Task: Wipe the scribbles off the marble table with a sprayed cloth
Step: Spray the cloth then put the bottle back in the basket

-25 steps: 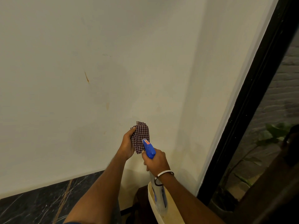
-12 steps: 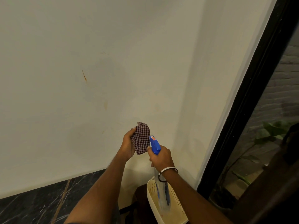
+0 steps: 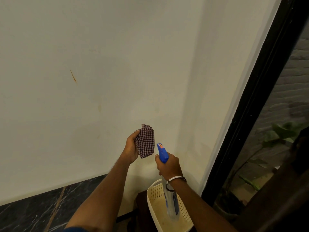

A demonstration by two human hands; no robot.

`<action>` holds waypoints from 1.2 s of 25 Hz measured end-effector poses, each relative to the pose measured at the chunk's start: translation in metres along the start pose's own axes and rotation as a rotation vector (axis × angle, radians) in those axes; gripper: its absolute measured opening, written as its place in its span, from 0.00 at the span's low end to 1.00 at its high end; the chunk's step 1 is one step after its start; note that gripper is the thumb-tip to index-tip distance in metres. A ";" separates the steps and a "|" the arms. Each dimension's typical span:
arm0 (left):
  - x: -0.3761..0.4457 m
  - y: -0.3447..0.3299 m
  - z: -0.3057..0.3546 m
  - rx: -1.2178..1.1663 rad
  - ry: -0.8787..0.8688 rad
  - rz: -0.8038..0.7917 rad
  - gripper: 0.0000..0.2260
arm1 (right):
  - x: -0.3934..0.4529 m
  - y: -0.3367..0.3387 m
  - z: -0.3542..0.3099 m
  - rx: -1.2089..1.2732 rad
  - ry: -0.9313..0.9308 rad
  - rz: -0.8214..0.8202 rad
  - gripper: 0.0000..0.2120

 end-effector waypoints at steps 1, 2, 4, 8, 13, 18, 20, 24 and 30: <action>0.003 -0.005 -0.002 -0.007 0.000 0.004 0.13 | 0.003 0.001 0.007 -0.013 -0.007 -0.011 0.07; 0.006 -0.010 -0.003 -0.012 0.003 0.003 0.13 | 0.005 0.001 0.014 -0.024 -0.020 -0.025 0.07; 0.013 -0.023 -0.009 -0.011 0.010 -0.007 0.13 | 0.012 0.006 0.031 -0.043 -0.049 -0.045 0.08; 0.028 -0.043 -0.025 0.011 0.022 -0.004 0.13 | 0.031 0.016 0.055 -0.026 -0.049 -0.056 0.07; 0.047 -0.058 -0.054 0.094 0.071 0.001 0.14 | 0.048 0.016 0.078 0.020 -0.027 -0.101 0.08; 0.071 -0.061 -0.095 0.212 0.075 0.028 0.15 | 0.060 0.017 0.107 0.042 -0.021 -0.126 0.07; 0.077 -0.057 -0.111 0.277 0.074 0.055 0.14 | 0.062 0.014 0.119 0.044 -0.043 -0.155 0.09; 0.089 -0.040 -0.143 0.454 0.059 0.146 0.14 | 0.065 0.008 0.148 0.027 -0.121 -0.240 0.17; 0.082 -0.025 -0.185 0.747 -0.007 0.154 0.14 | 0.062 -0.003 0.198 0.089 -0.225 -0.243 0.24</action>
Point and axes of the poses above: each hand's wrist, its own x-axis towards the middle knuckle, its own y-axis out of the back of the hand, z = x × y, the point moved 8 cm from there along x, towards the middle knuckle, and after that the axes turned 6 degrees about z, right-handed, at the moved point
